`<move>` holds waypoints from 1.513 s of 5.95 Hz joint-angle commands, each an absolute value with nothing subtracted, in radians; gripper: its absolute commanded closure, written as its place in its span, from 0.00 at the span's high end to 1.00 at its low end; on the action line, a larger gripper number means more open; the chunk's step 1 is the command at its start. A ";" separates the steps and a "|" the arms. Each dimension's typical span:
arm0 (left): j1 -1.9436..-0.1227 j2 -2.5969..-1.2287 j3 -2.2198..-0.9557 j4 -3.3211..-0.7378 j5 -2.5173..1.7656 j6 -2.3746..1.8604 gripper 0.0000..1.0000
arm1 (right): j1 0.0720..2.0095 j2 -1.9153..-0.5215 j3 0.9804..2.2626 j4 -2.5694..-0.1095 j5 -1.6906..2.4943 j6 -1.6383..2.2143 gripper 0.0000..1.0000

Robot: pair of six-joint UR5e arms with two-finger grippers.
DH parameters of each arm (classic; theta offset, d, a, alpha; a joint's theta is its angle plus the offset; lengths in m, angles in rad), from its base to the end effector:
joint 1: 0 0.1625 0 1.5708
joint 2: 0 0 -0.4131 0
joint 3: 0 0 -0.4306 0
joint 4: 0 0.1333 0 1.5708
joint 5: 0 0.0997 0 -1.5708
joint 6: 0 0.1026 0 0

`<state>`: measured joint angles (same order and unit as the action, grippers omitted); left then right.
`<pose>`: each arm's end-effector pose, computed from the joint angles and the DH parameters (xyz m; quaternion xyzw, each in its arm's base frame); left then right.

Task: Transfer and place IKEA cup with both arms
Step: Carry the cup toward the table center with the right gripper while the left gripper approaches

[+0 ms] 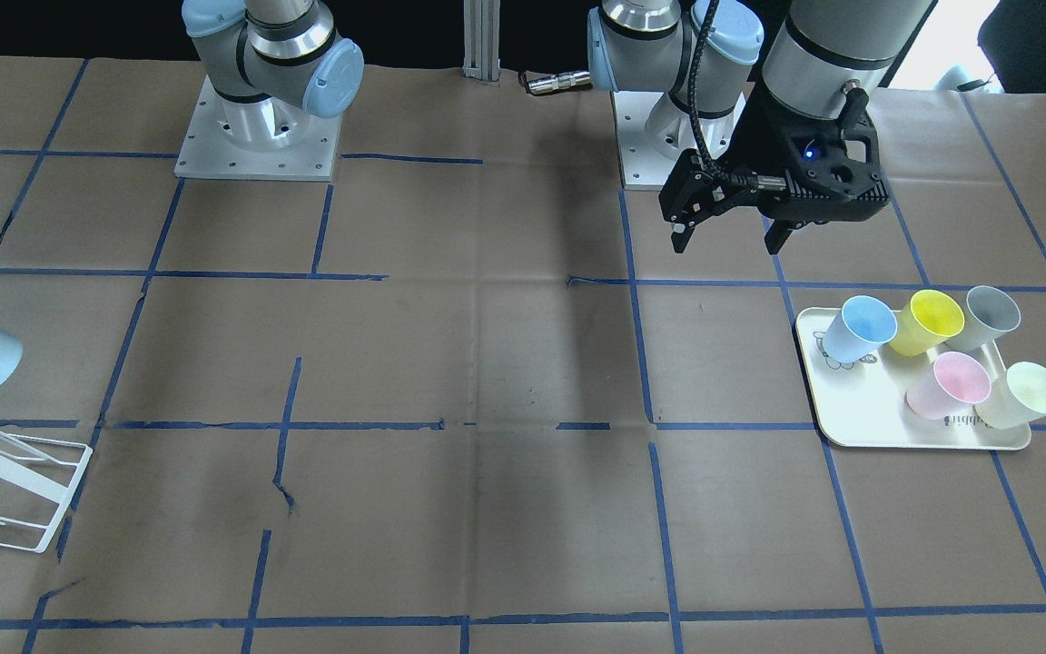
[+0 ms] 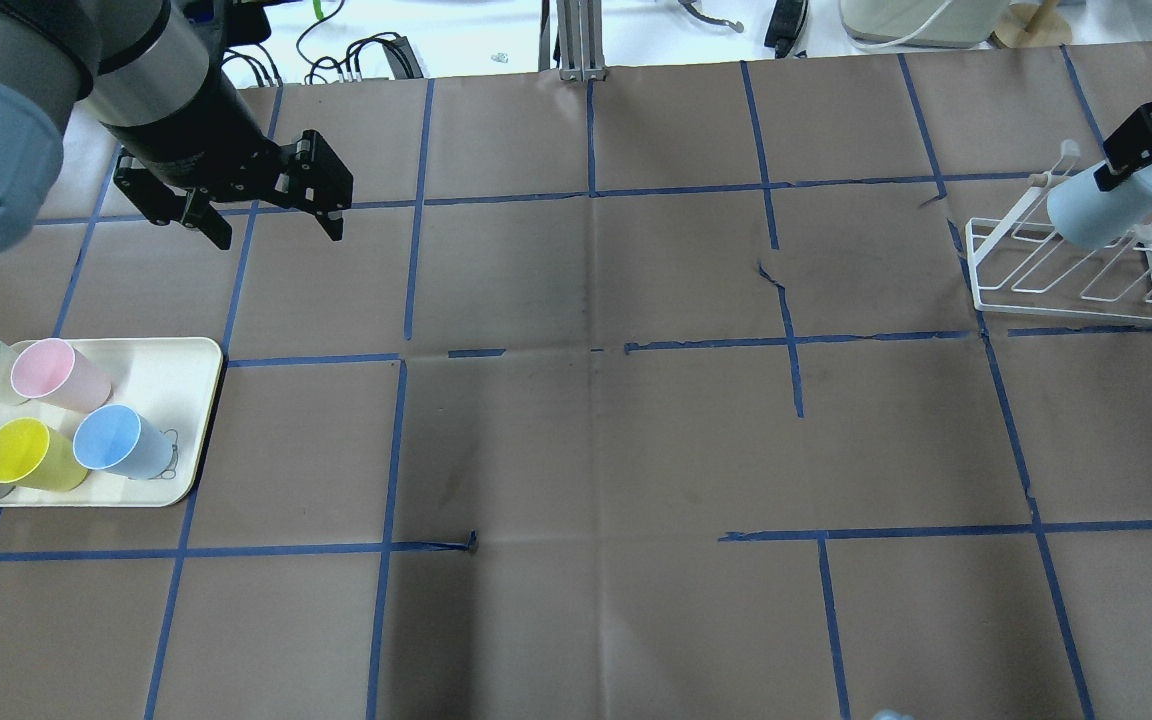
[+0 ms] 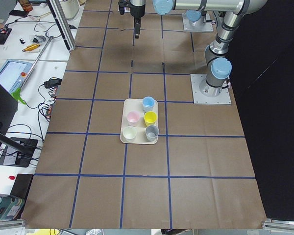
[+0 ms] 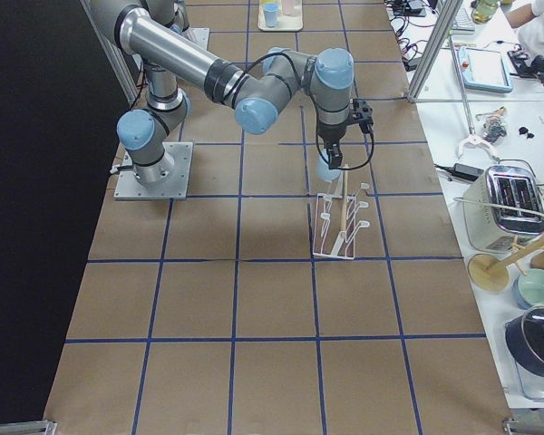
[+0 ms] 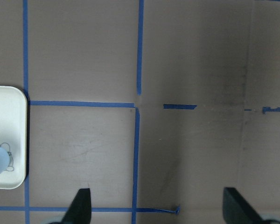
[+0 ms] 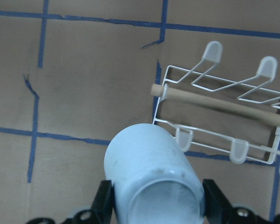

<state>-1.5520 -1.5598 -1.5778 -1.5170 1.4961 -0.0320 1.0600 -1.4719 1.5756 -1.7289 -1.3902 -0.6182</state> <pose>-0.1309 -0.5341 0.4809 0.0243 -0.9986 0.0286 0.0375 -0.1483 -0.5750 0.4336 -0.0559 0.9940 -0.0711 0.0617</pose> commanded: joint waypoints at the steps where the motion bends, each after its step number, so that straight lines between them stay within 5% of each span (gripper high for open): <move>1: -1.502 -1.548 -1.574 -1.545 1.374 -0.019 1.00 | 1.063 -1.566 1.577 -1.470 -1.190 -0.595 0.34; 5: -1.326 -1.497 -1.583 -1.710 1.209 0.361 1.00 | 1.173 -1.566 1.598 -0.949 -0.526 -0.595 0.31; 9: -1.235 -1.493 -1.663 -1.876 0.664 0.474 0.99 | 1.411 -1.560 1.747 -0.937 -0.135 -0.615 0.34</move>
<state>-1.2322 -1.4949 -1.6366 -1.8649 0.7842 0.4760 1.3737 -1.5650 1.7348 -0.9348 -0.1623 -0.6135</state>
